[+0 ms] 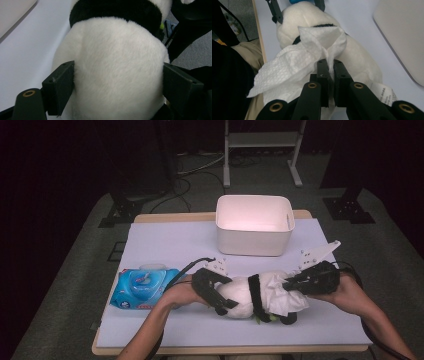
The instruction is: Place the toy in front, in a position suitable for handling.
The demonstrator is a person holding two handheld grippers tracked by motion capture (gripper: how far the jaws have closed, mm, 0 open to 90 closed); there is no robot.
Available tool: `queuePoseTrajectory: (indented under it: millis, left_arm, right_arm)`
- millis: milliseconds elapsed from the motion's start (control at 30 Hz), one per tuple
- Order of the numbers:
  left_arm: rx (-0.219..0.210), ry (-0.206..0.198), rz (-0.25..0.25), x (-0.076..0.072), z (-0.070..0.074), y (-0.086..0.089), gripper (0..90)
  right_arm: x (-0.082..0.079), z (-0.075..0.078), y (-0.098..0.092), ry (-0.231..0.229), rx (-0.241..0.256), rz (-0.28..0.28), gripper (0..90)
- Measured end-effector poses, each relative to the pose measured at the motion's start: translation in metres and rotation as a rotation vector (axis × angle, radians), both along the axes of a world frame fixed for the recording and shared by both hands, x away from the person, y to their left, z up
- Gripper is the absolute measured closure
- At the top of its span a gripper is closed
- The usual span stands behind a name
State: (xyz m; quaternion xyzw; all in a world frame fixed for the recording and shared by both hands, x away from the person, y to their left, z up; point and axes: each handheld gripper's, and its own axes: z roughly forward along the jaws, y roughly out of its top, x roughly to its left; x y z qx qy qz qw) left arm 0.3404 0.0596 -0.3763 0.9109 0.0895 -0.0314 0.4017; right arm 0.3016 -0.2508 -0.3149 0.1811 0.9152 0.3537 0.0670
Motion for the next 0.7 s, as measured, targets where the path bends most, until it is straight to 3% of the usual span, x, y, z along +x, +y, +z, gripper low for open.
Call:
queuePoseTrajectory:
  millis: [233, 700]
  left_arm:
    - [0.012, -0.020, -0.010, 0.000, 0.001, -0.001, 17.5]
    - [0.018, -0.038, -0.020, -0.001, 0.004, -0.002, 18.2]
  right_arm:
    - [0.001, 0.002, 0.001, 0.003, -0.013, 0.000, 84.0]
    - [0.017, 0.006, 0.020, 0.011, -0.032, 0.026, 84.0]
